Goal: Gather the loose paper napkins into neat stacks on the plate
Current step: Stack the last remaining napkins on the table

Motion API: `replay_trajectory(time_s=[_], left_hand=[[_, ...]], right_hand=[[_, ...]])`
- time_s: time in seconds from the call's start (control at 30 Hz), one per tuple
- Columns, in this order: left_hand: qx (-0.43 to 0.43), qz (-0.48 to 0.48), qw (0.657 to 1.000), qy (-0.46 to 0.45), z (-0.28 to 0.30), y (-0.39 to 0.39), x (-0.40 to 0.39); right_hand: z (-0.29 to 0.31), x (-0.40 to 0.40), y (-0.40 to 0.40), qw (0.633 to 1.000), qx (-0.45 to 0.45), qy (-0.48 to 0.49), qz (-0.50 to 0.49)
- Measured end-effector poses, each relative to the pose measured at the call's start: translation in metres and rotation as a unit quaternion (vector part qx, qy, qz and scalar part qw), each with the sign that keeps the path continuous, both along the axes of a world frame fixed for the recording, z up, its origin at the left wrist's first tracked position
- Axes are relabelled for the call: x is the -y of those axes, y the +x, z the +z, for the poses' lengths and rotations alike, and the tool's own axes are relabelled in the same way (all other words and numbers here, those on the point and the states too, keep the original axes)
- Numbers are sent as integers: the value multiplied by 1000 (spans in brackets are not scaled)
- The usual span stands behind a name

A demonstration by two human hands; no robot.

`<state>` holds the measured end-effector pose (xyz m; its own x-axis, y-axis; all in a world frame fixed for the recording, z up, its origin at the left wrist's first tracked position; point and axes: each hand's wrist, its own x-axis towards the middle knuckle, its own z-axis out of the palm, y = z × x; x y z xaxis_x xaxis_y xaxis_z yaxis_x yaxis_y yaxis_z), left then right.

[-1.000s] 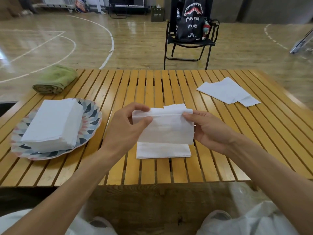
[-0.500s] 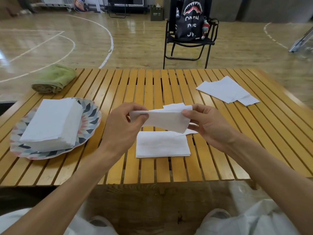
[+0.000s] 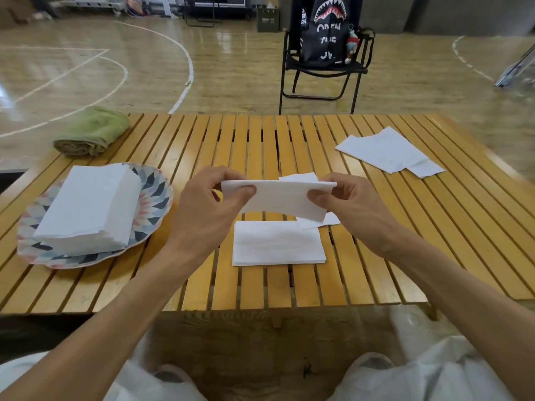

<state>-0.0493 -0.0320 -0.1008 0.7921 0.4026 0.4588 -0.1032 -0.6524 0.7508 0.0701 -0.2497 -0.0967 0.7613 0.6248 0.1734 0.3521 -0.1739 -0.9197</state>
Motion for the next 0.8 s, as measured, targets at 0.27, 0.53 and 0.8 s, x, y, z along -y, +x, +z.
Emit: replay_trajectory(time_s=[0.27, 0.53, 0.8], left_hand=[[-3, -1, 1000, 20, 0, -2, -8], [20, -59, 993, -97, 6, -7, 1], [-51, 17, 995, -79, -4, -5, 3]], right_hand=[[-2, -1, 3, 997, 6, -28, -66], [-1, 3, 5, 987, -148, 32, -51], [-4, 6, 8, 985, -165, -27, -52]])
